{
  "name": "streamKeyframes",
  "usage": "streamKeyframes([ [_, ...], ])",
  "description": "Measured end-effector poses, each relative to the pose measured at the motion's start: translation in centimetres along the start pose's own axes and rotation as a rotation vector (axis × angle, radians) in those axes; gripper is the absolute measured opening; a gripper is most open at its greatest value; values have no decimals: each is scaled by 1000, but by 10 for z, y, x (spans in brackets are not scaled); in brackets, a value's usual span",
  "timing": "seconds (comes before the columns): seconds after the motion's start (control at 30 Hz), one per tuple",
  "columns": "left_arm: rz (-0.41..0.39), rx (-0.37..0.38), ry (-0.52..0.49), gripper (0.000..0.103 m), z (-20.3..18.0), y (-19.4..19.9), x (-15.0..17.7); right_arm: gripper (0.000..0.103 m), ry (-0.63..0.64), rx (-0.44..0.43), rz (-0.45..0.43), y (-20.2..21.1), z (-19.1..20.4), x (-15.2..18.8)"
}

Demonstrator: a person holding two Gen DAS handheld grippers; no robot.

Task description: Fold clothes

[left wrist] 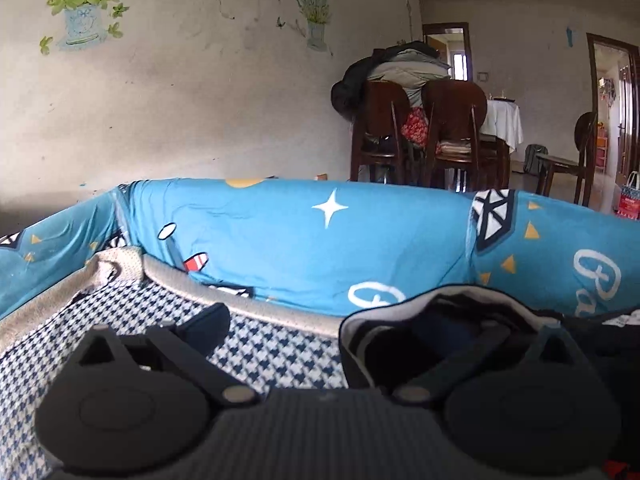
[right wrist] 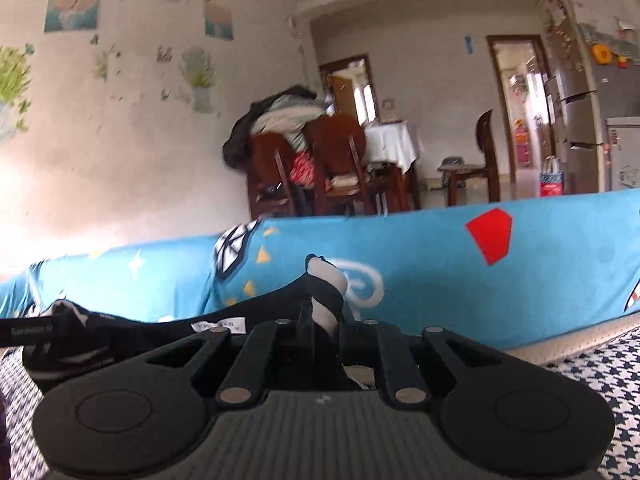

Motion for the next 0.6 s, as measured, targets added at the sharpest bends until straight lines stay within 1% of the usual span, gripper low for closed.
streamKeyframes([
  [0.03,31,4,-16,103,-6,-8,3,23,5,6,-5,-4,-2,2],
  [0.07,61,8,-33,103,-12,-17,5,42,5,19,8,-8,-4,5],
  [0.1,109,-8,-35,103,-12,-25,11,54,4,31,23,-11,-7,9],
  [0.17,203,-38,-39,103,-13,-41,23,55,-33,39,26,-12,-15,14],
  [0.2,230,-34,-33,103,-12,-46,28,55,-44,29,37,-13,-19,15],
  [0.27,243,-32,-27,103,-10,-48,33,56,-42,30,60,-12,-23,16],
  [0.37,216,-40,-35,103,-6,-41,33,57,-32,46,80,-8,-29,19],
  [0.47,224,-31,-1,103,1,-36,30,58,-33,65,125,-6,-36,25],
  [0.53,215,-41,23,103,8,-31,25,64,-26,92,152,-3,-42,30],
  [0.6,200,-52,44,103,16,-25,21,74,-16,127,175,0,-49,35],
])
Point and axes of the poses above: each gripper's, at about its wrist camera, not at the fingertips, and y roughly against the way its jaws point, z to its left, x to its underside, the point moved 3 cm from there along -y, roughly the way its jaws point, and after that the axes turned 9 degrees about -x, right-handed, at the moved point
